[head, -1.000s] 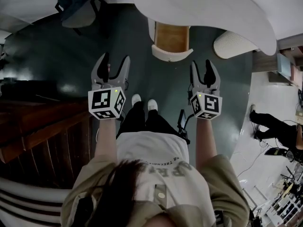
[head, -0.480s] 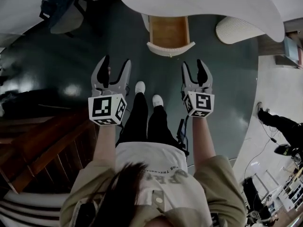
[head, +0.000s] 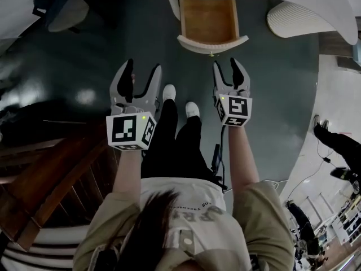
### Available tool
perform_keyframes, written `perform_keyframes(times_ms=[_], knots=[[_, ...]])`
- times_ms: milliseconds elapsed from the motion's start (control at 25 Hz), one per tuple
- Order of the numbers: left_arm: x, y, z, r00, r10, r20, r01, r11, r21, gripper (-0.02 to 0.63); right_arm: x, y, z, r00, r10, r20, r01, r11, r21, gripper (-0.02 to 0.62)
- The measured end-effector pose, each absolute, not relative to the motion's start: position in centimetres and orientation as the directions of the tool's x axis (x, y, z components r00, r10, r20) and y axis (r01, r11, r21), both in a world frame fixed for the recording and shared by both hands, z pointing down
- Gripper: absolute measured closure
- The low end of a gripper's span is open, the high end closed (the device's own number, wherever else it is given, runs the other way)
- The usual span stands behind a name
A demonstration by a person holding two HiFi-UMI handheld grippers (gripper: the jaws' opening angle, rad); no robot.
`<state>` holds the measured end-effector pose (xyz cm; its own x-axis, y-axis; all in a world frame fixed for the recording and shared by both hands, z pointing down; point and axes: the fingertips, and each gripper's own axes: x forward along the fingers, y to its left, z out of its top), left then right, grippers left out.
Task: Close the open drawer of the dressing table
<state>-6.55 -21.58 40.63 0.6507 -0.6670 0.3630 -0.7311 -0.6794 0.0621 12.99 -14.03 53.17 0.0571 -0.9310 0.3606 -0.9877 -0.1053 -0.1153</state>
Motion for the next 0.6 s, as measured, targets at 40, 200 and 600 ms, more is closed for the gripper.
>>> perform_keyframes(times_ms=[40,200,600], knots=[[-6.5,-21.5,41.3,0.650,-0.667,0.365,-0.733,-0.677,0.067,0.316,12.9,-14.1,54.2,0.057,-0.928,0.369,-0.988,-0.107,-0.115,0.376],[-6.6,-21.7,43.6,0.640,-0.674,0.369,-0.743,-0.666,0.072,0.316,12.8,-14.5,58.0,0.067,-0.912,0.405,-0.987,-0.121,-0.109,0.376],[-5.7,-22.1,47.1,0.619,-0.702,0.353,-0.767,-0.637,0.079,0.316,12.9,-15.5,65.0,0.075,-0.884,0.461,-0.987,-0.130,-0.090,0.376]])
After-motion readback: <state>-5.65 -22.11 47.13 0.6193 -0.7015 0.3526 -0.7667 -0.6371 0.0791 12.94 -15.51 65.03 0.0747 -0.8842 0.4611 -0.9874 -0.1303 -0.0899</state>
